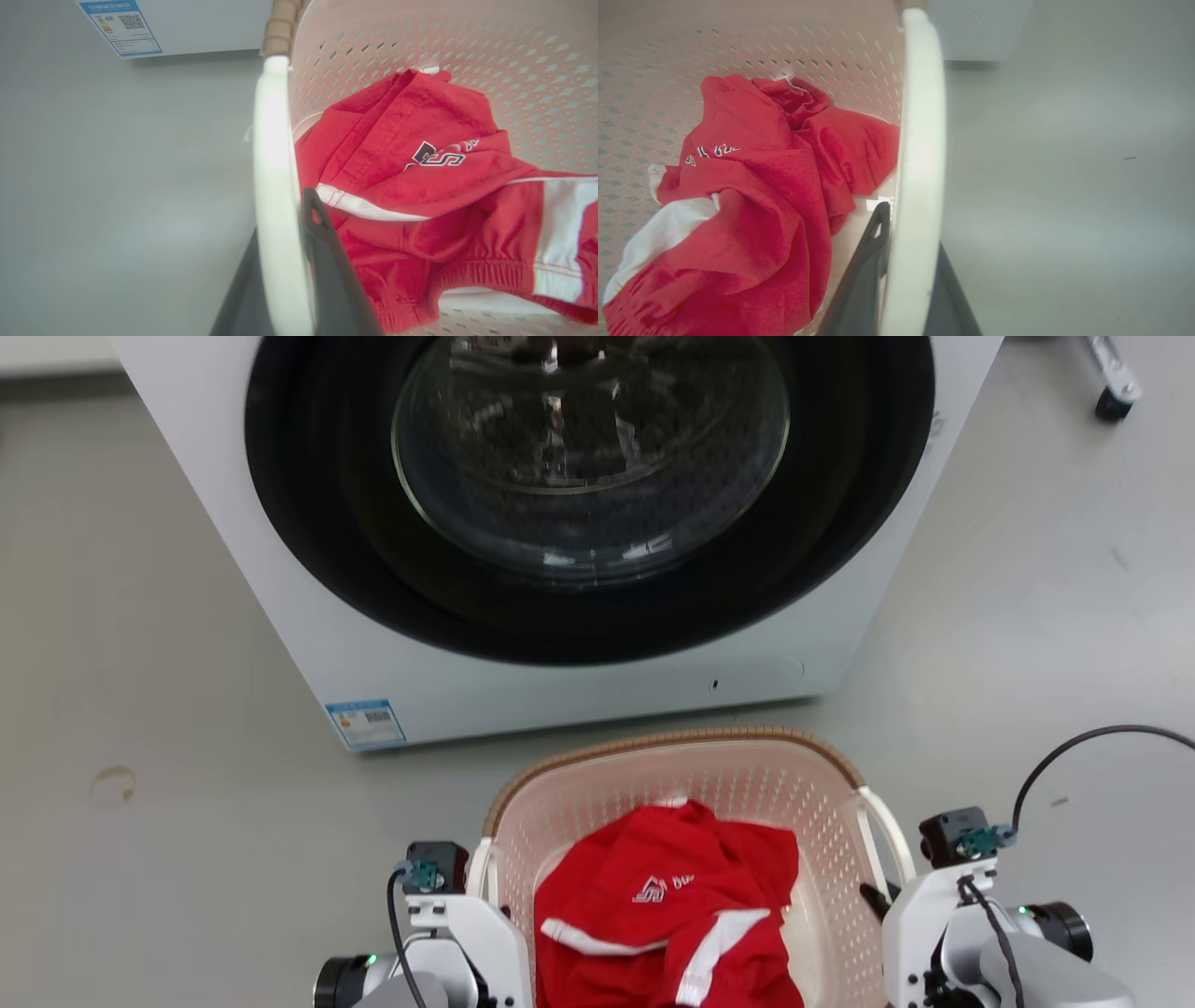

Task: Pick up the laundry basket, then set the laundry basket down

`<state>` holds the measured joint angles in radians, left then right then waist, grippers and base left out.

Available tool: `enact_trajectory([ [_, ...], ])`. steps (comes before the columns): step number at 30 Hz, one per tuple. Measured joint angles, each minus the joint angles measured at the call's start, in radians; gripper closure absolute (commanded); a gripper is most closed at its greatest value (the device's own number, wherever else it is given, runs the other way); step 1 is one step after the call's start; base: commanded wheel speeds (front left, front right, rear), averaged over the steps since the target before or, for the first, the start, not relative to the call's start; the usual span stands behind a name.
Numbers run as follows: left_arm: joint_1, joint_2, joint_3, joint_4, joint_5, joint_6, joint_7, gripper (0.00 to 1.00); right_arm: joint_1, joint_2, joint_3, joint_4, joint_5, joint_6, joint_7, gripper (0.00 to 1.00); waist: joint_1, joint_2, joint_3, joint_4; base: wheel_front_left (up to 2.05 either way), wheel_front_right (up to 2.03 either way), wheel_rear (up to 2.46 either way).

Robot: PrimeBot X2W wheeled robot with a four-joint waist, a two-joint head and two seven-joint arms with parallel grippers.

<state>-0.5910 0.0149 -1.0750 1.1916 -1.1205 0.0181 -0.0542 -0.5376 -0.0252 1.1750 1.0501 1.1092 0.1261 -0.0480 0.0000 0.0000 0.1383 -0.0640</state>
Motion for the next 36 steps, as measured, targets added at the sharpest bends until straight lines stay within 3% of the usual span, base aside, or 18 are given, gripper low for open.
enact_trajectory([
  [12,0.058,-0.002,-0.023,0.044,-0.019,-0.055,0.090,1.00,0.052,0.014,0.051,0.001,0.046,0.000,0.095,1.00,0.0000,0.0000,-0.174,-0.006,0.00,0.00,0.00],
  [36,0.077,0.007,-0.050,0.065,-0.040,-0.068,0.156,1.00,0.077,0.002,0.099,-0.065,0.090,-0.004,0.176,1.00,0.0000,0.0000,-0.217,-0.029,0.00,0.00,0.00],
])
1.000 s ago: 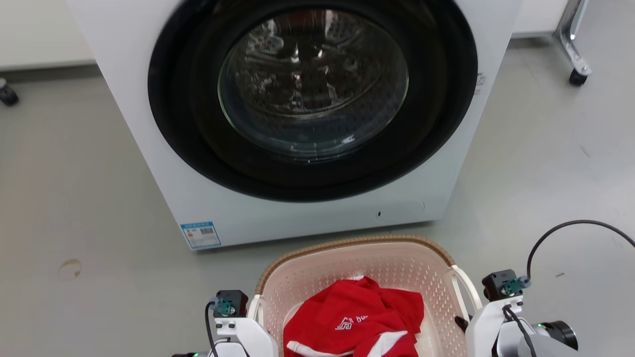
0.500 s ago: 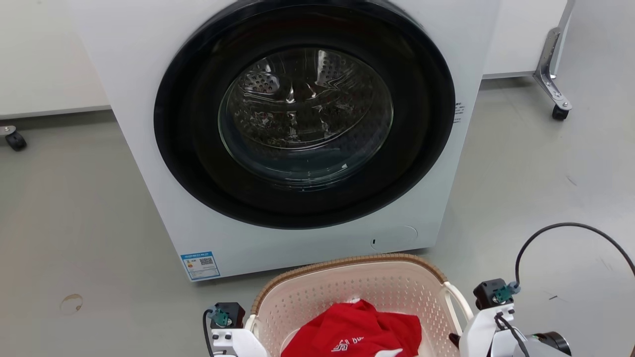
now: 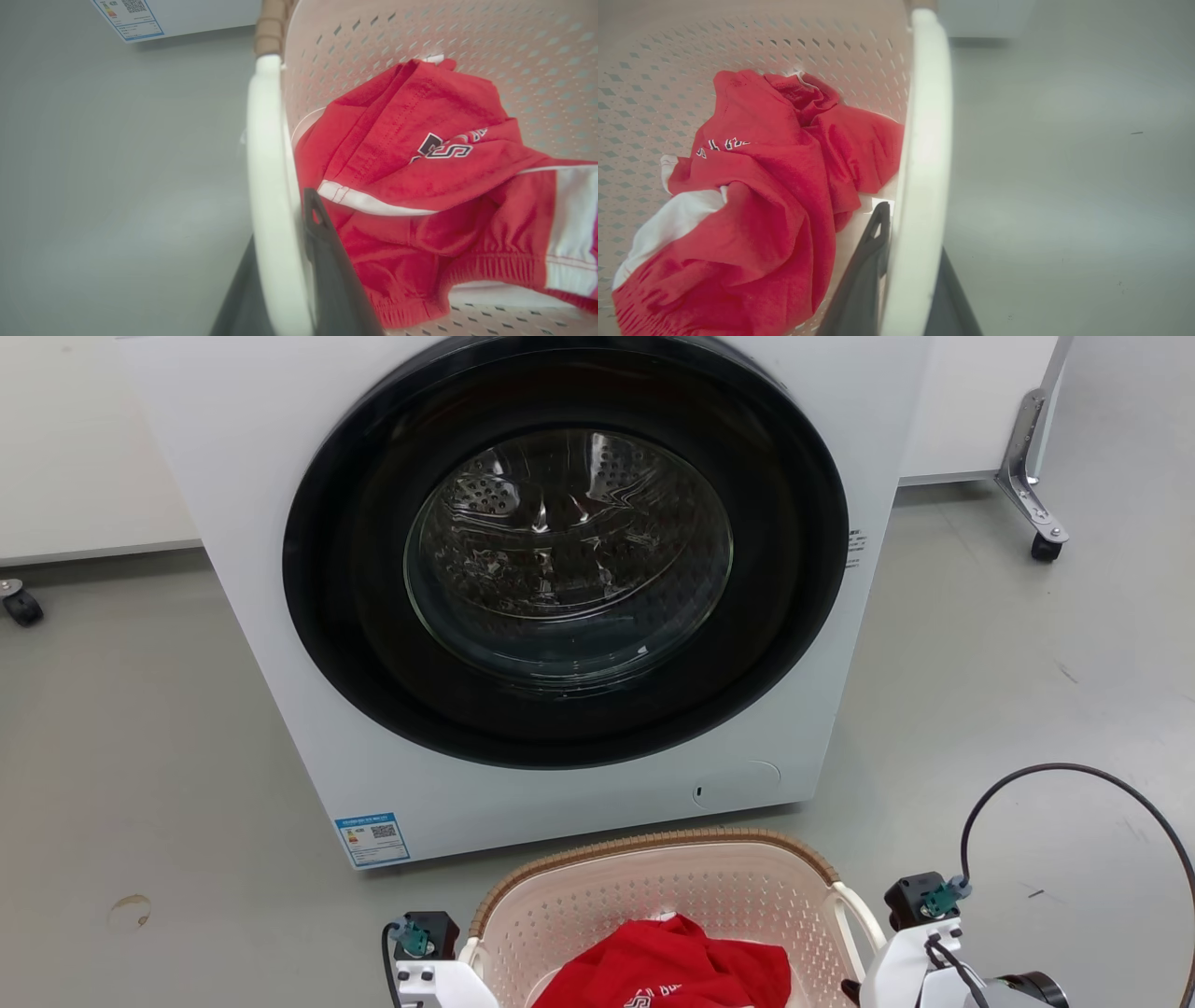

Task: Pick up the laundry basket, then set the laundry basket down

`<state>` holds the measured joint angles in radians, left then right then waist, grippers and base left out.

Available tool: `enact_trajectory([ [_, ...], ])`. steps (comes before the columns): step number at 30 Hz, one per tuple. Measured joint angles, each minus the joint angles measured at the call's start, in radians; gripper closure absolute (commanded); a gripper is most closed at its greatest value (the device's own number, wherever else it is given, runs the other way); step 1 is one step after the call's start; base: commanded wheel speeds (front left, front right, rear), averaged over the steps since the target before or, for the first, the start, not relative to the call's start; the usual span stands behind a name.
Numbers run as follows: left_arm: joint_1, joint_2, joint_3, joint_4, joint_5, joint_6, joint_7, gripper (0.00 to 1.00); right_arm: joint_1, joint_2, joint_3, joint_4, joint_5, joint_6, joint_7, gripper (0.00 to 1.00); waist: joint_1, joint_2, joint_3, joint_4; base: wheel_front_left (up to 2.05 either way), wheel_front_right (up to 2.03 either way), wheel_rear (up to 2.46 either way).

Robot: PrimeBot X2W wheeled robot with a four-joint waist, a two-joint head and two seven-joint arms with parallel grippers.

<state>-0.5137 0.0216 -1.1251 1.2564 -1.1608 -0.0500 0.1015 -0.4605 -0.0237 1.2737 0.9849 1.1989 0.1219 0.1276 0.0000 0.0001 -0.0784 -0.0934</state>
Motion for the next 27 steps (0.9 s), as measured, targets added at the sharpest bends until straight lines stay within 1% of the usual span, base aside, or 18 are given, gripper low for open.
enact_trajectory([
  [27,-0.002,0.000,-0.016,0.011,-0.002,0.000,-0.014,1.00,0.000,-0.002,0.006,-0.015,0.019,-0.005,-0.005,1.00,0.0000,0.0000,0.024,0.002,0.00,0.00,0.00],
])
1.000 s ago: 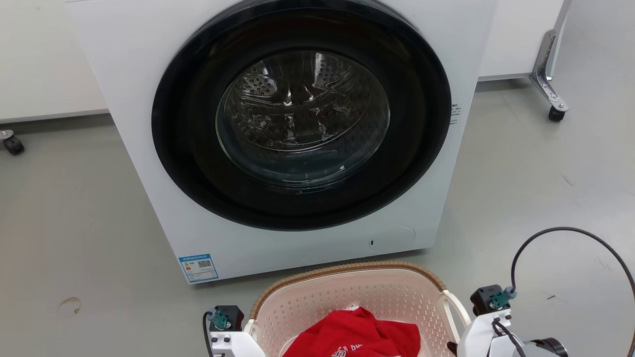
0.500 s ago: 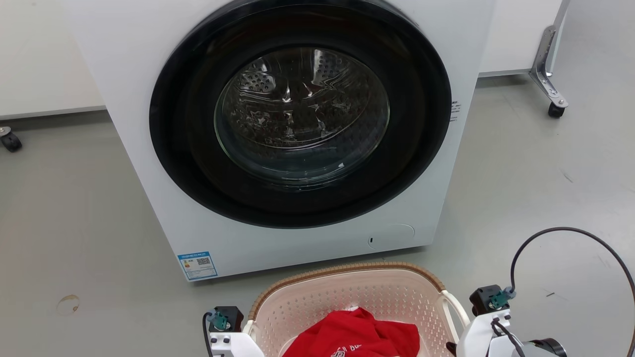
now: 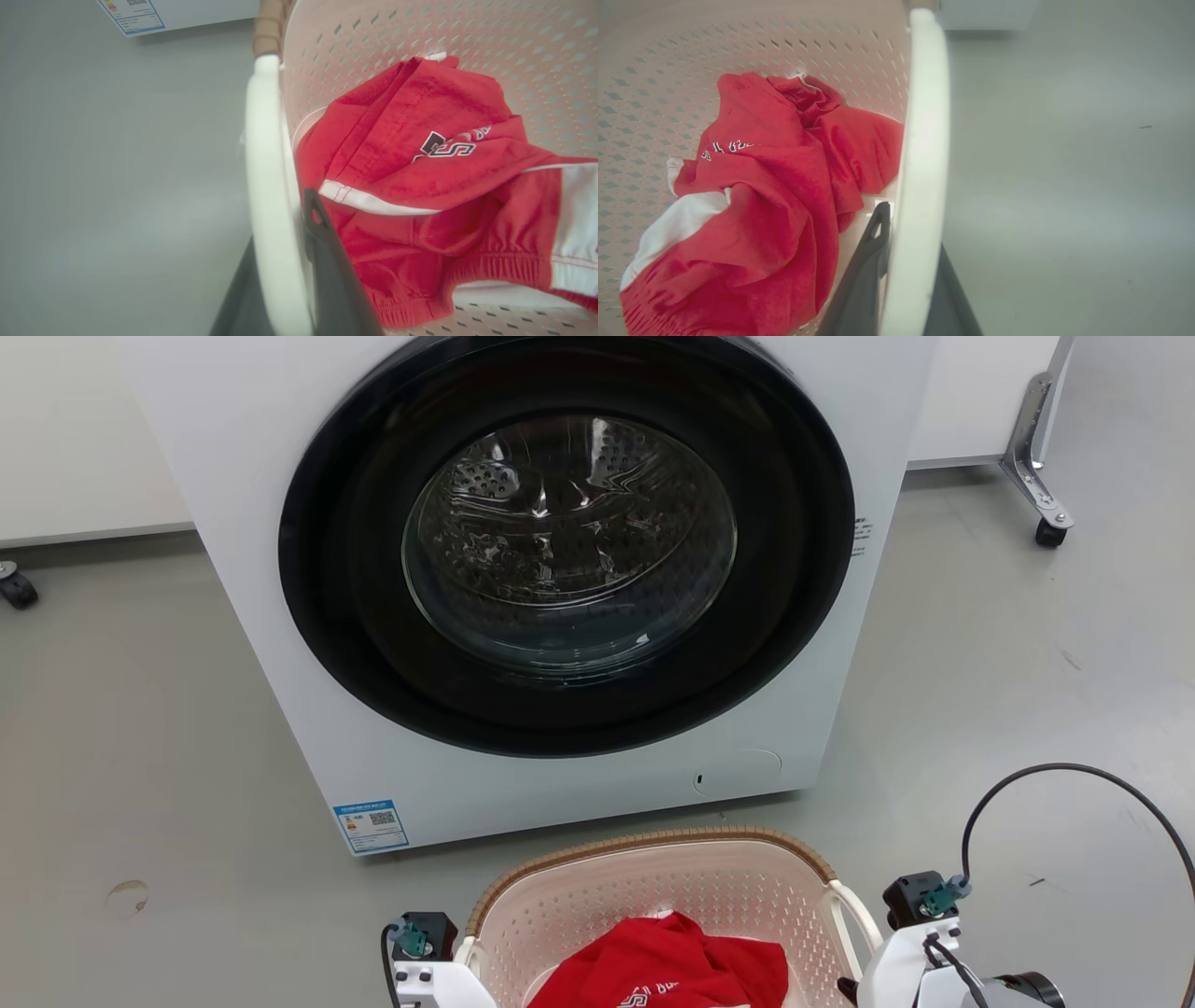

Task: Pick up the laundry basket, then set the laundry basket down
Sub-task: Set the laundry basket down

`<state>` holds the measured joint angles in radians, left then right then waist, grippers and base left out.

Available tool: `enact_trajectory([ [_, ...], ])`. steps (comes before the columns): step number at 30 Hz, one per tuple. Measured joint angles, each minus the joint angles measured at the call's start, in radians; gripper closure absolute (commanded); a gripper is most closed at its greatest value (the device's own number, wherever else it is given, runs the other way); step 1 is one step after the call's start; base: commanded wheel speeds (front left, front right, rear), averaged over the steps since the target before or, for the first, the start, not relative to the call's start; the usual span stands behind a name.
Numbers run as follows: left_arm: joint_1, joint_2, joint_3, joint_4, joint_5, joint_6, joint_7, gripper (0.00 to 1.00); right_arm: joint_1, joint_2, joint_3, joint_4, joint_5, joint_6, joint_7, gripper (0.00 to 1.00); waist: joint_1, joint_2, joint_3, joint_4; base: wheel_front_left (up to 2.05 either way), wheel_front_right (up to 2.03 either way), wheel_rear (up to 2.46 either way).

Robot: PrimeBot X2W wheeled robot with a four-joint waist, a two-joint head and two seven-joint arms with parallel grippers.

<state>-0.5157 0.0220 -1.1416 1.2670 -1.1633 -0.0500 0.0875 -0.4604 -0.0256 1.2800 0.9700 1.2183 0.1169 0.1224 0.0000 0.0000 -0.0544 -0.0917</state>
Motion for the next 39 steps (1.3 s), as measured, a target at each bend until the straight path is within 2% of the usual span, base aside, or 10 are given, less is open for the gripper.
enact_trajectory([
  [7,-0.010,0.000,-0.002,0.002,0.000,0.003,-0.011,1.00,0.000,0.000,0.001,0.000,0.001,0.000,-0.038,1.00,0.0000,0.0000,0.029,-0.001,0.00,0.00,0.00],
  [11,-0.034,0.000,0.001,0.000,-0.002,0.022,-0.035,1.00,-0.004,-0.001,0.000,-0.003,0.000,0.000,-0.085,1.00,0.0000,0.0000,0.057,0.001,0.00,0.00,0.00],
  [16,-0.074,-0.001,0.000,-0.026,-0.004,0.074,-0.088,1.00,-0.029,-0.002,0.000,0.013,-0.005,0.000,-0.174,1.00,0.0000,0.0000,0.116,0.009,0.00,0.00,0.00],
  [23,-0.187,-0.004,-0.007,-0.081,0.017,0.155,-0.179,1.00,-0.134,-0.045,-0.002,0.006,-0.023,0.000,-0.311,1.00,0.0000,0.0000,0.260,0.026,0.00,0.00,0.00],
  [26,-0.210,-0.005,-0.009,-0.096,0.019,0.192,-0.208,1.00,-0.156,-0.059,-0.003,-0.006,-0.023,0.000,-0.338,1.00,-0.0001,0.0000,0.331,0.034,0.00,0.00,0.00],
  [31,-0.238,-0.005,-0.012,-0.114,0.026,0.224,-0.258,1.00,-0.189,-0.073,-0.009,-0.019,-0.044,0.000,-0.358,1.00,0.0000,0.0000,0.429,0.042,0.00,0.00,0.00],
  [39,-0.372,-0.006,0.002,-0.143,0.056,0.273,-0.330,1.00,-0.283,-0.139,-0.157,-0.109,-0.162,0.000,-0.370,1.00,0.0000,0.0000,0.635,0.053,0.00,0.00,0.00],
])
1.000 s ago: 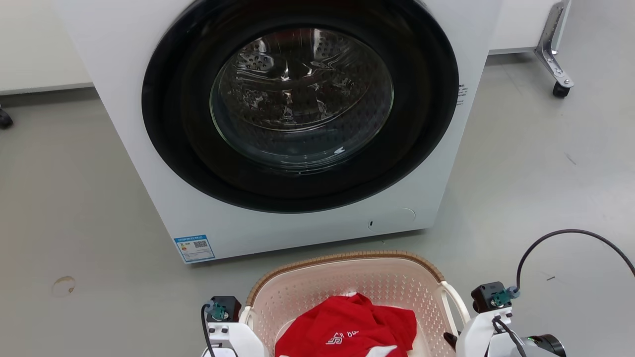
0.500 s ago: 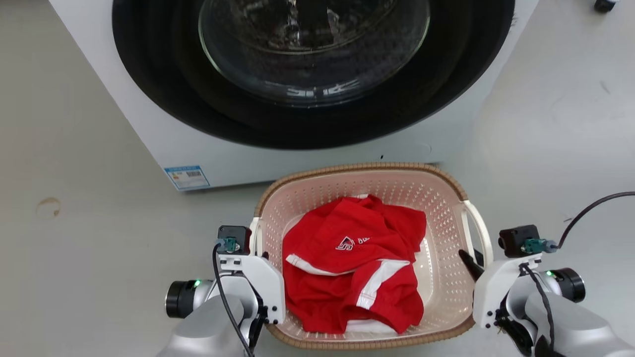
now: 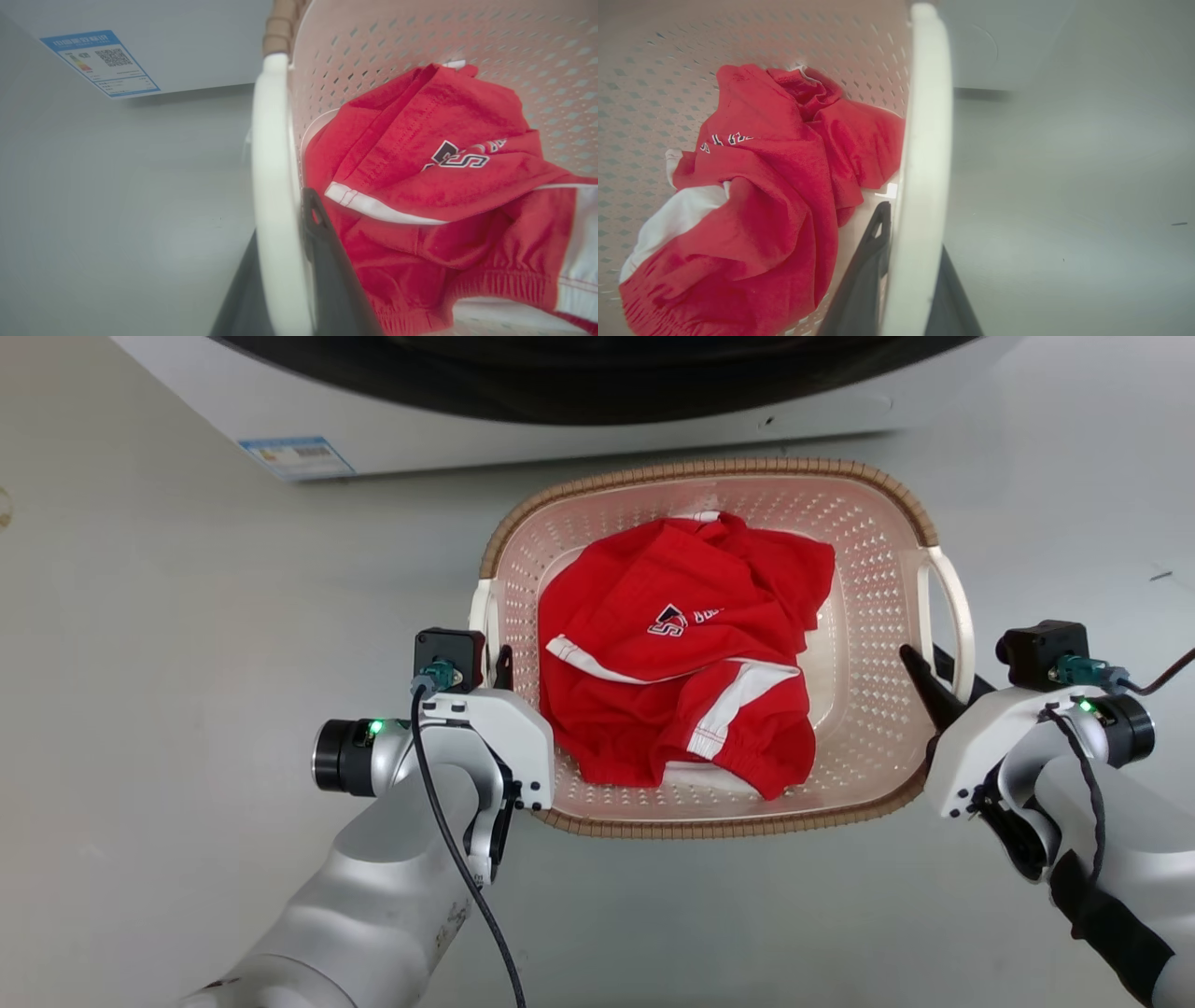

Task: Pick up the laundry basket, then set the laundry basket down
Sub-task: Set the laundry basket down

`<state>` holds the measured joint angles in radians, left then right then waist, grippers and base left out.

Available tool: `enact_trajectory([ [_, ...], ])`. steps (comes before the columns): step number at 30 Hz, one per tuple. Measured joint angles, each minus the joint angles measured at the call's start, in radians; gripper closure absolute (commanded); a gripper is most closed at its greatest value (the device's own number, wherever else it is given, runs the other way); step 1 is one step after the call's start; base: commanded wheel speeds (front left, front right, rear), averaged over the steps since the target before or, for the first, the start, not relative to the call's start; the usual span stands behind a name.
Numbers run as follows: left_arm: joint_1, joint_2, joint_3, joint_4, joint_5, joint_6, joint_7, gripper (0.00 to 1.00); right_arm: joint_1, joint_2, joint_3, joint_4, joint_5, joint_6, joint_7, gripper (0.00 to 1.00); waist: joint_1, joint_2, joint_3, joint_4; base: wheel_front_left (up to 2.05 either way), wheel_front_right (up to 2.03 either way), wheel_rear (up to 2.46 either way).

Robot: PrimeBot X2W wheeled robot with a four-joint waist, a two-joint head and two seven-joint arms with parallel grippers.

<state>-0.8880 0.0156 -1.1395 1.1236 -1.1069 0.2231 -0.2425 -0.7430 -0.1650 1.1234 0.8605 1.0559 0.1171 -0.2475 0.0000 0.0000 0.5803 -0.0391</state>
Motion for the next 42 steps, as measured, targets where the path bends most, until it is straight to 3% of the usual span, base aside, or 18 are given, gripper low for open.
enact_trajectory([
  [9,-0.065,-0.002,0.082,-0.076,0.111,0.046,-0.004,1.00,-0.003,-0.040,-0.172,-0.074,-0.147,0.000,-0.001,1.00,0.0001,0.0000,0.183,0.017,0.00,0.00,0.00],
  [18,-0.070,-0.003,0.187,-0.108,0.245,0.054,-0.004,1.00,-0.003,-0.042,-0.258,-0.105,-0.213,0.000,-0.003,1.00,0.0000,0.0000,0.260,0.030,0.00,0.00,0.00],
  [42,-0.078,-0.007,0.232,-0.098,0.300,0.036,-0.005,1.00,-0.012,-0.035,-0.268,-0.099,-0.239,0.000,-0.005,1.00,0.0001,0.0000,0.333,0.030,0.00,0.00,0.00],
])
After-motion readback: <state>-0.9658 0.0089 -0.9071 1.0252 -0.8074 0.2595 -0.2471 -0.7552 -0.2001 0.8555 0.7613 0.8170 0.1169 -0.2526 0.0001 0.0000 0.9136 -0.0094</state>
